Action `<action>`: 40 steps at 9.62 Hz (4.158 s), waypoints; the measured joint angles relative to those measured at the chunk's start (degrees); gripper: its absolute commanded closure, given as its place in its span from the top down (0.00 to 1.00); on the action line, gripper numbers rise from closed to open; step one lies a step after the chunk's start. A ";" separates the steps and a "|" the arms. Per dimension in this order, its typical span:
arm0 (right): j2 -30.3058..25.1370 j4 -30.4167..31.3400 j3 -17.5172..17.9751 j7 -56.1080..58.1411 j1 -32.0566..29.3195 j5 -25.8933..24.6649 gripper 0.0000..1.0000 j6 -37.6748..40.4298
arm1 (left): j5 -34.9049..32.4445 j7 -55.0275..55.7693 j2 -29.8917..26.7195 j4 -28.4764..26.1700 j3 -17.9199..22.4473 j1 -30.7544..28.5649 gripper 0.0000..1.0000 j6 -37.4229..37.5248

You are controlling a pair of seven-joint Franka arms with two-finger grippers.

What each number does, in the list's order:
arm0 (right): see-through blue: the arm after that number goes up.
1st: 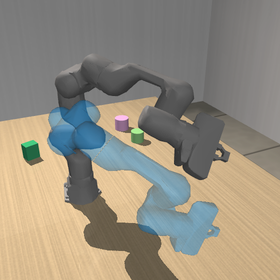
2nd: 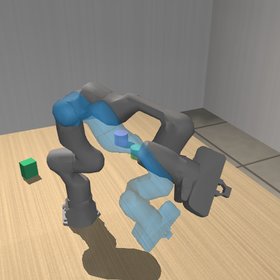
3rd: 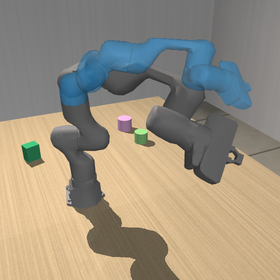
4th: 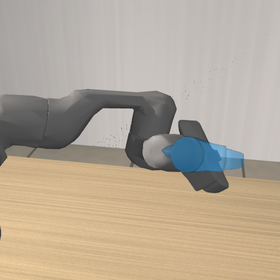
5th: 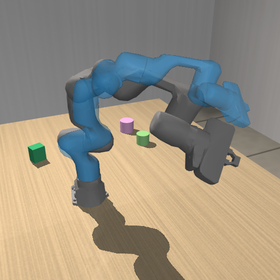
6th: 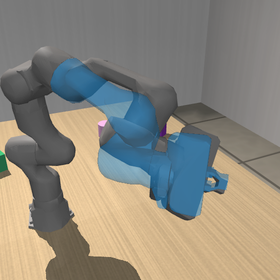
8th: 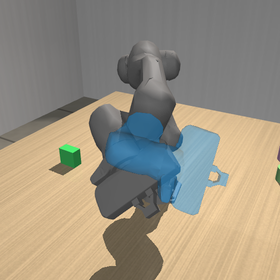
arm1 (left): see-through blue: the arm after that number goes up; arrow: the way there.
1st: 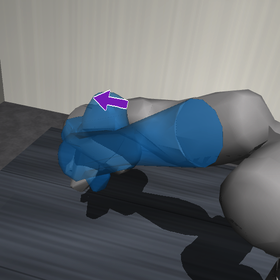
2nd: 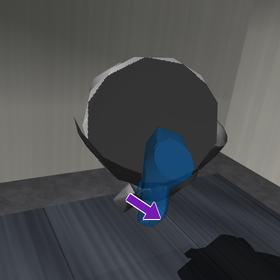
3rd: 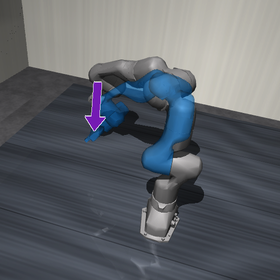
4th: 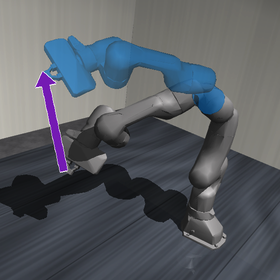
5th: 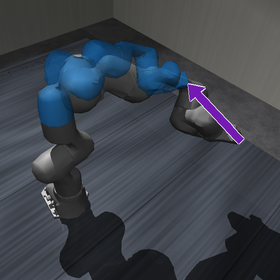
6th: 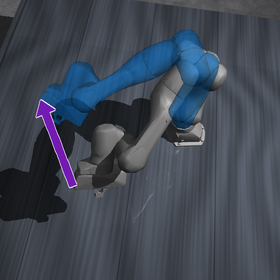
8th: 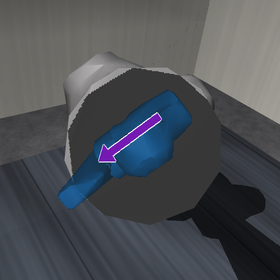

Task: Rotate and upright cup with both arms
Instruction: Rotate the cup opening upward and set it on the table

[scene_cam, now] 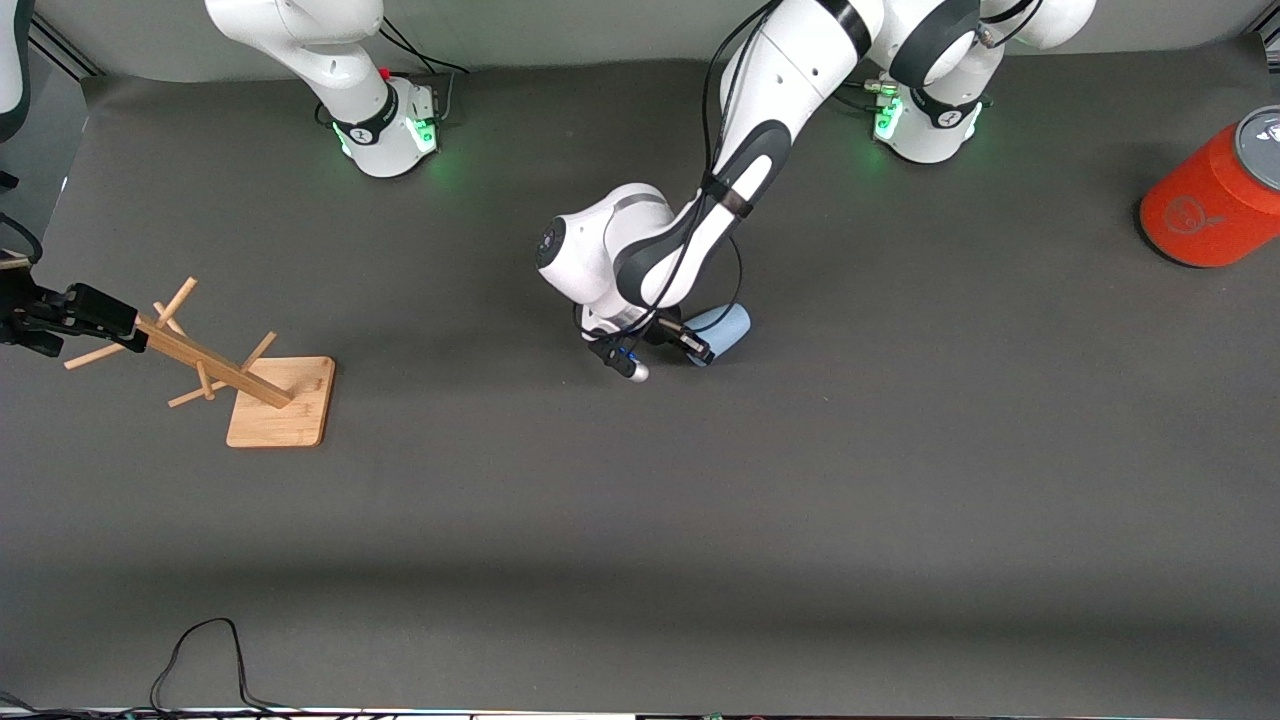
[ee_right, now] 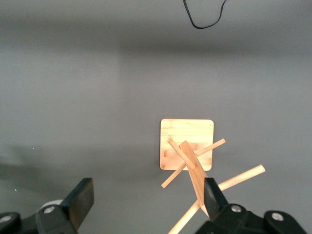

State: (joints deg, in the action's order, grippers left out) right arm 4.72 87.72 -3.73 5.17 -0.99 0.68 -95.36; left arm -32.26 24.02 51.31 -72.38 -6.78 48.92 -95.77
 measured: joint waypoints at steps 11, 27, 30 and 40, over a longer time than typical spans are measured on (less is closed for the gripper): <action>0.13 0.04 0.27 0.00 0.09 0.00 1.00 1.26 | 20.14 -0.60 -30.89 6.07 2.10 -15.77 0.00 5.36; 0.11 -0.04 0.27 0.00 0.07 0.00 1.00 1.31 | 6.33 26.34 -27.52 -41.37 2.52 -16.59 0.00 -61.36; 0.11 -0.04 0.27 0.00 0.07 0.00 1.00 2.09 | -7.79 42.46 -26.90 -41.35 2.30 -16.23 0.00 -61.82; 0.11 -0.04 0.27 0.00 0.07 0.00 1.00 2.13 | -29.30 71.74 -24.81 -42.57 2.15 -12.93 1.00 -61.80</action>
State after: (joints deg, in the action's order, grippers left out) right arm 4.82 87.68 -3.46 5.17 -0.92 0.68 -93.23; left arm -61.56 95.76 26.50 -114.94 -4.63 35.99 -157.57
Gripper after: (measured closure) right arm 0.000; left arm 0.815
